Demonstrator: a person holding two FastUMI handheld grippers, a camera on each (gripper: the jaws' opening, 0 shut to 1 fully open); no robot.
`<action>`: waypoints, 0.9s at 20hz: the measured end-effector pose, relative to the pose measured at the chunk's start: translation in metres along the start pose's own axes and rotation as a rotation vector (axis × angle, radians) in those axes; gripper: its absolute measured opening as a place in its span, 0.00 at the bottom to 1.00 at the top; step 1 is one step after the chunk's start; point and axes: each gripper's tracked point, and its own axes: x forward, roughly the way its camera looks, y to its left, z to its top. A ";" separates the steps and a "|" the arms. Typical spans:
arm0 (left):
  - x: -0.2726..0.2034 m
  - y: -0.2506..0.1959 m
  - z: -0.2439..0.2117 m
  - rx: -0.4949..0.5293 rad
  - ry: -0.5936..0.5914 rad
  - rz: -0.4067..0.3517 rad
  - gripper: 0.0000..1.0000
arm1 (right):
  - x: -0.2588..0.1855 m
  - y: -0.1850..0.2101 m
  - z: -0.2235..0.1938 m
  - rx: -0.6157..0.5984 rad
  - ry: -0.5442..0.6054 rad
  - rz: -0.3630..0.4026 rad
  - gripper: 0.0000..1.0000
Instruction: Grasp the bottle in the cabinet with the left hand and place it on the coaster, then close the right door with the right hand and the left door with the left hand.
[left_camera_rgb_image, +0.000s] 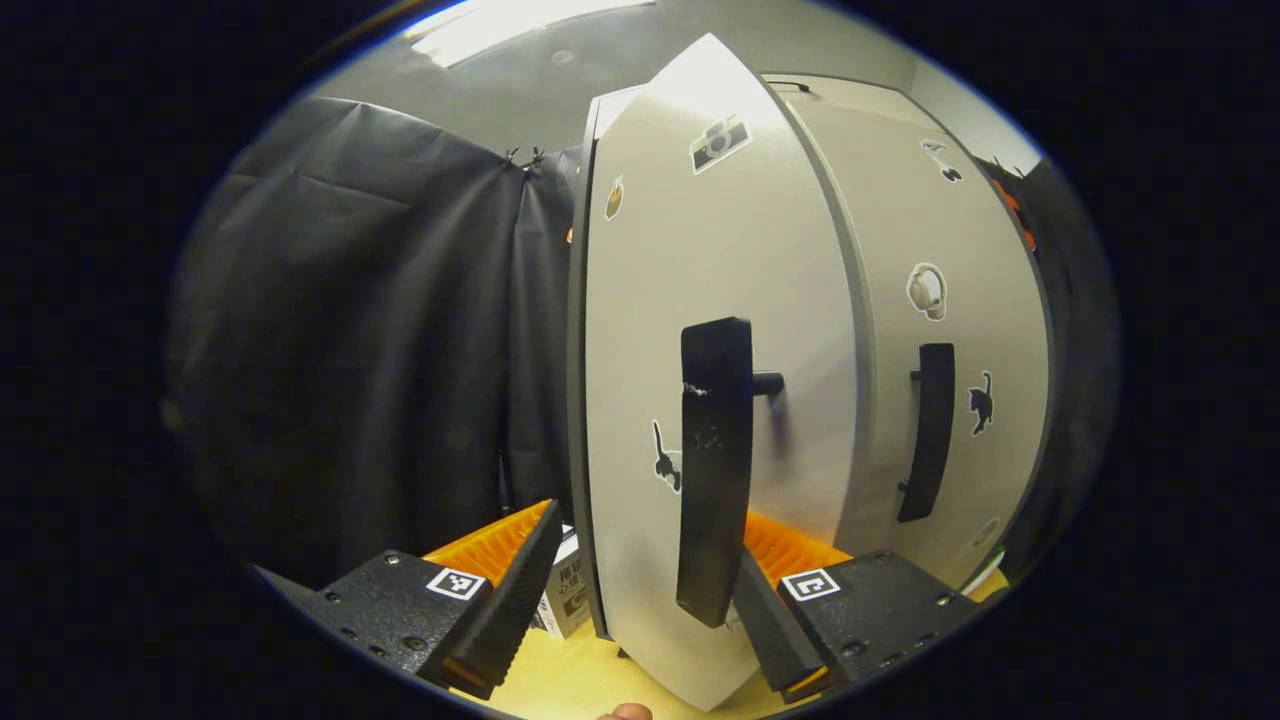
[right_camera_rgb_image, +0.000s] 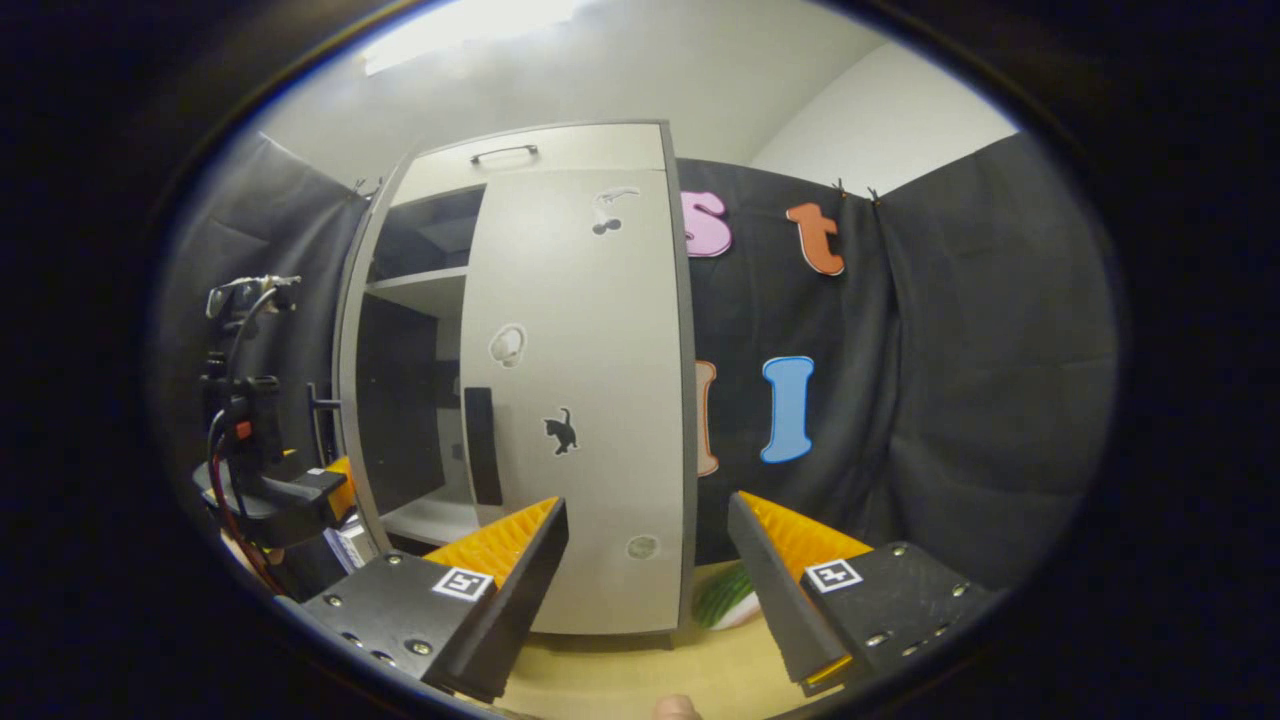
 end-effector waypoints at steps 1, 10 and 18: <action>-0.004 -0.011 0.000 -0.036 0.001 -0.025 0.93 | 0.000 0.000 0.000 -0.001 -0.002 0.001 0.98; -0.007 -0.095 -0.012 -0.057 0.031 -0.214 0.94 | 0.002 0.002 0.001 -0.008 -0.005 0.014 0.98; -0.038 -0.108 0.013 -0.122 0.046 -0.333 0.95 | 0.002 0.004 0.002 0.033 -0.020 0.043 0.98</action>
